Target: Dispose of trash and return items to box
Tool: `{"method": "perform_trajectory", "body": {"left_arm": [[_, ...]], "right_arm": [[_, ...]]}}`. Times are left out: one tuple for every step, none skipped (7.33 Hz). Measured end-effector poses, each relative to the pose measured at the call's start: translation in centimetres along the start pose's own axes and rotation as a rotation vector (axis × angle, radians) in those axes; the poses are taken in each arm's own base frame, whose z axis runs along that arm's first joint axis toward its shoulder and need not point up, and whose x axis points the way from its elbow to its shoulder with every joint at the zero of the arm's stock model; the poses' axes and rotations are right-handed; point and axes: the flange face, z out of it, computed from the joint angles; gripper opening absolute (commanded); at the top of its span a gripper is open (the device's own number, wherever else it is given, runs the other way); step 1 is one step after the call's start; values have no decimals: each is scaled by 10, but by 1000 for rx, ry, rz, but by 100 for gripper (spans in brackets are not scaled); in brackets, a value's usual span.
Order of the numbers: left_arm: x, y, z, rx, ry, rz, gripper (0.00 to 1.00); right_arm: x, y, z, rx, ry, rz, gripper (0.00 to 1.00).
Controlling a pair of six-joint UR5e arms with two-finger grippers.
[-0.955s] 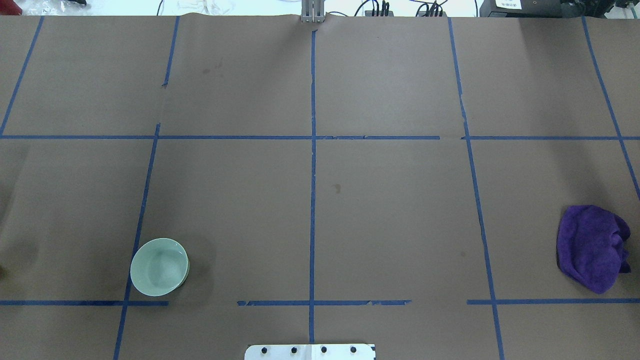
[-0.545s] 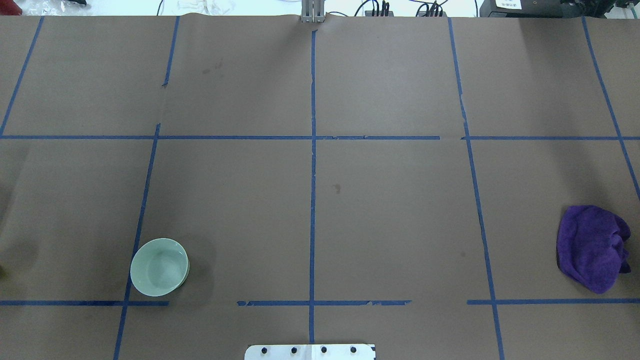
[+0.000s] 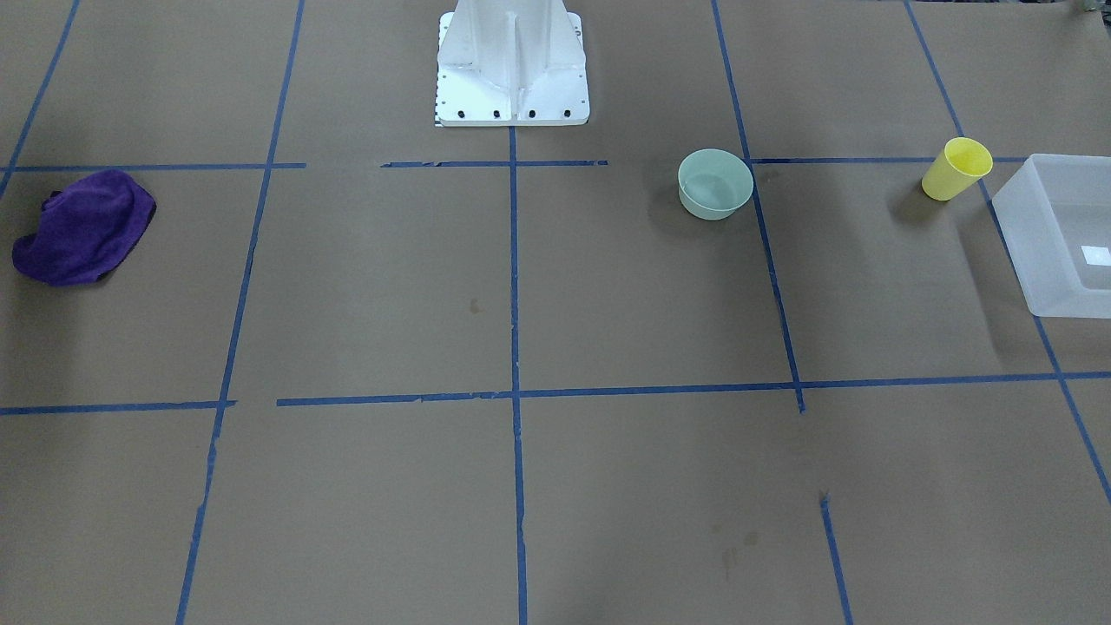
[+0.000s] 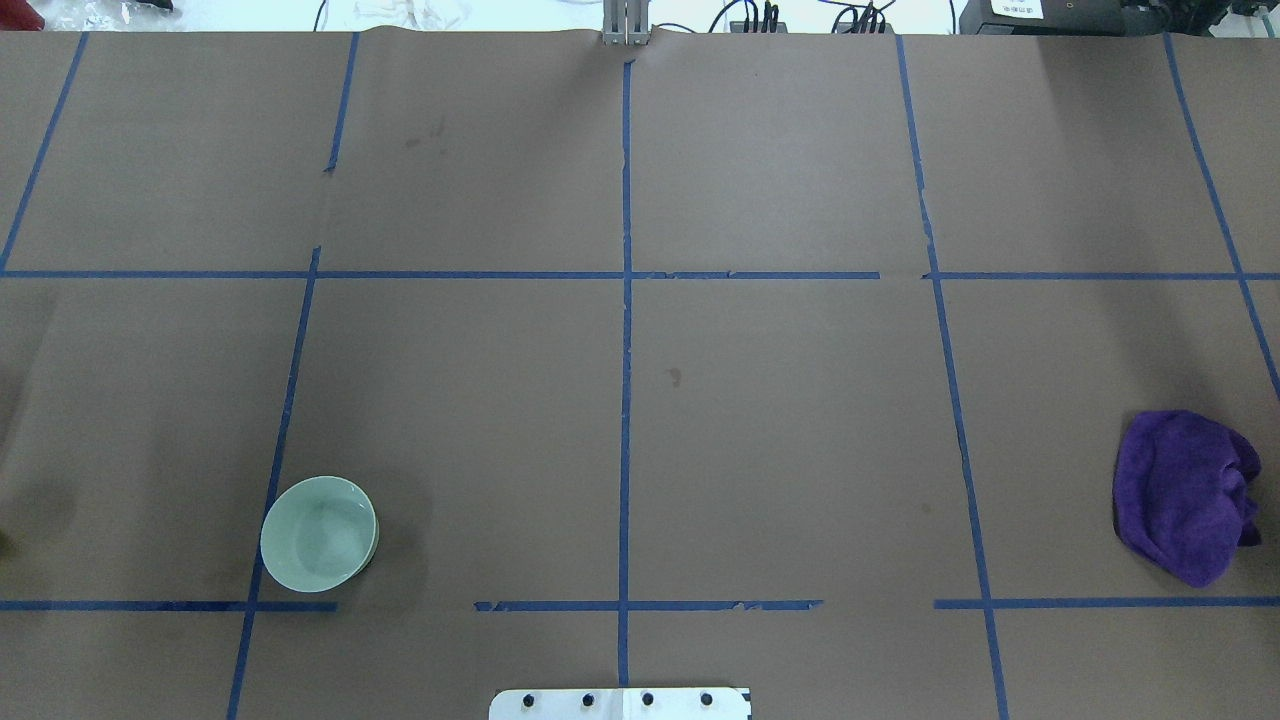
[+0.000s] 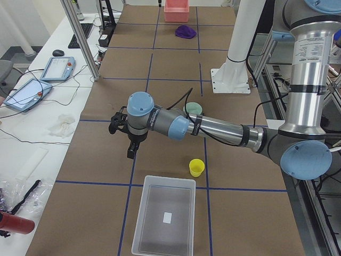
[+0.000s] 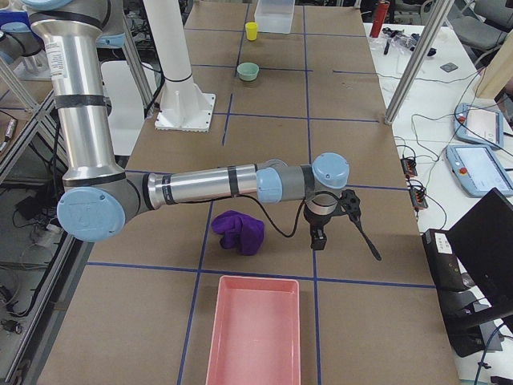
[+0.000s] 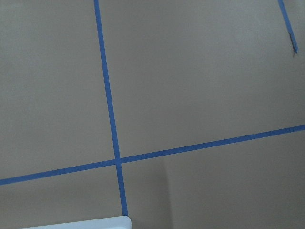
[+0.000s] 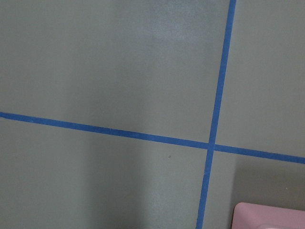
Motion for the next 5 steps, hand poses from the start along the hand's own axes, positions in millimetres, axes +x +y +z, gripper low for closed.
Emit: {"method": "perform_trajectory", "body": {"left_arm": [[24, 12, 5, -15, 13, 0, 100], [52, 33, 9, -40, 26, -45, 100], [67, 63, 15, -66, 31, -95, 100], [76, 89, 25, -84, 26, -142, 100], [83, 112, 41, -96, 13, -180, 100]], "right_arm": [[-4, -2, 1, 0, -1, -7, 100], [-7, -4, 1, 7, -2, -19, 100], [-8, -4, 3, 23, -4, -35, 100], [-9, -4, 4, 33, -5, -46, 100], [-10, -5, 6, 36, -7, -54, 100]]}}
